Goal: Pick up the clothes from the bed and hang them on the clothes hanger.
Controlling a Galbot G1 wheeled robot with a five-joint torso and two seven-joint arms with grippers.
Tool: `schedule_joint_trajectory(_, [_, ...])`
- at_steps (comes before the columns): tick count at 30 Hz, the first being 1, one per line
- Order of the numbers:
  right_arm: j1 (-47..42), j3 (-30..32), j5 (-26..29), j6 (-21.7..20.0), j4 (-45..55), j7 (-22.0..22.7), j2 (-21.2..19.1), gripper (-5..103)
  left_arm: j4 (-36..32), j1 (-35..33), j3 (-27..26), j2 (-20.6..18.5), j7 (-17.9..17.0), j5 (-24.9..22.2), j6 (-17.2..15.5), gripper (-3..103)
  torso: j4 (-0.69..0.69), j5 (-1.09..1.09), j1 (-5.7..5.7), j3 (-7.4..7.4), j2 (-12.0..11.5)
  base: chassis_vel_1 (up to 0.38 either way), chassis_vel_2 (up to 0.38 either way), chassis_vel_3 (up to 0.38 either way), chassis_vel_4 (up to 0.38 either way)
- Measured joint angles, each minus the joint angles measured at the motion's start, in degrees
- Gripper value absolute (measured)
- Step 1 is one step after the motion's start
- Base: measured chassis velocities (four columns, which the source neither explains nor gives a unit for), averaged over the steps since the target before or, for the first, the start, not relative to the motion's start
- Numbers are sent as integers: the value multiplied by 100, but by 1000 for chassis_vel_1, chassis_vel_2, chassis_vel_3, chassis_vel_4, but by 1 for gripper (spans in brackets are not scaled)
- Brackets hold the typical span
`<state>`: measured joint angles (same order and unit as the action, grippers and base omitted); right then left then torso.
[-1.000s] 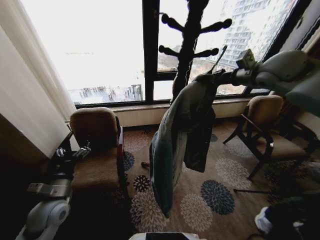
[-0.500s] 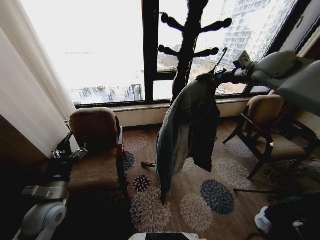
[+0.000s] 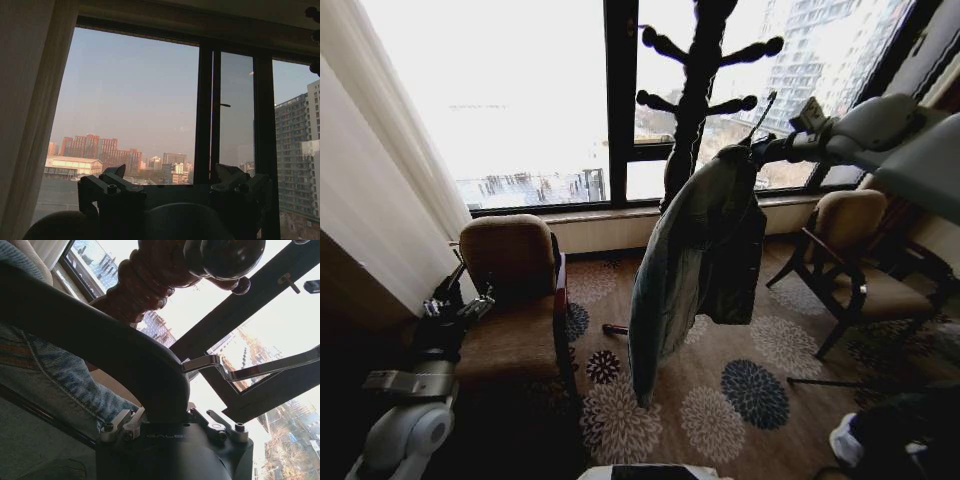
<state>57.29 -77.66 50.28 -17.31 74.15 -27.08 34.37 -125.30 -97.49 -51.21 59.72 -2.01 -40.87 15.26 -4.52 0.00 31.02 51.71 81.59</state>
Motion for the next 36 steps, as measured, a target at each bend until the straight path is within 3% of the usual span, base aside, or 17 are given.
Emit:
schedule_joint_trajectory(10, [-256, 246, -172, 199, -824, -267, 427, 25, 17, -68, -81, -2, -1, -24, -2, 100, 2, 0, 1, 1, 0, 0, 0, 0, 0])
schedule_joint_trajectory(36, [-836, 779, -744, 566, -1299, -474, 1172, 25, 194, 59, -19, 14, -4, -43, -4, 100, 4, -2, 1, 1, 0, 0, 0, 0, 0])
